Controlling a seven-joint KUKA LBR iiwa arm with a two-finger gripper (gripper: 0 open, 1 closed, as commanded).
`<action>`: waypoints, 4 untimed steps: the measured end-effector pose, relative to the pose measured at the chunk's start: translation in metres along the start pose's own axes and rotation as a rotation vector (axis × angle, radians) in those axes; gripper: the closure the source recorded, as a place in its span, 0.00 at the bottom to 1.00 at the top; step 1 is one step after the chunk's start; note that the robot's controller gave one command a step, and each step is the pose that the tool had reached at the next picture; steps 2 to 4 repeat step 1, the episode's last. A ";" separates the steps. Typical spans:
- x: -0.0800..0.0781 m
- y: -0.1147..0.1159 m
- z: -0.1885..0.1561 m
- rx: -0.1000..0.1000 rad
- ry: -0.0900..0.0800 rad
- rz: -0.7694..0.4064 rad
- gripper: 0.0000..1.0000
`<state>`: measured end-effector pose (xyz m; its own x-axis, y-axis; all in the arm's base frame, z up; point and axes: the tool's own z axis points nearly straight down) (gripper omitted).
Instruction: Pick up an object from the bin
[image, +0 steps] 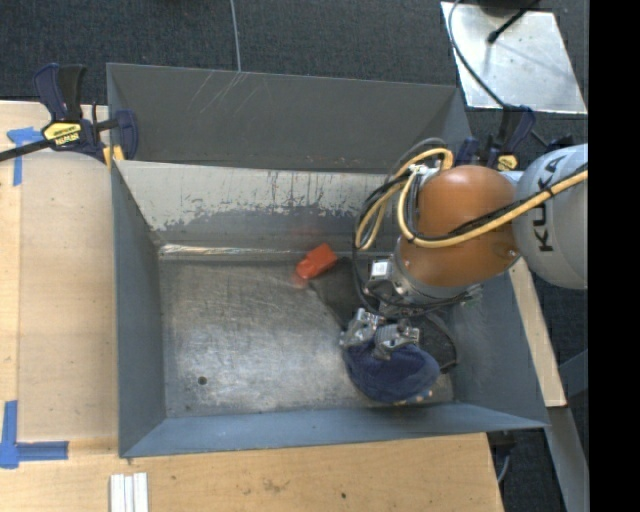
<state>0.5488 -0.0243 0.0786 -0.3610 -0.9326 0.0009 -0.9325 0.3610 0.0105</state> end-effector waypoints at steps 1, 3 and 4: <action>0.006 -0.006 -0.184 0.021 -0.003 -0.179 1.00; 0.006 -0.006 -0.184 0.021 -0.003 -0.179 1.00; 0.006 -0.006 -0.184 0.021 -0.003 -0.179 1.00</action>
Offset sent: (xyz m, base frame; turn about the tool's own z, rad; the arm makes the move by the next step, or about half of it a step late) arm 0.0028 -0.0082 0.1790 -0.1811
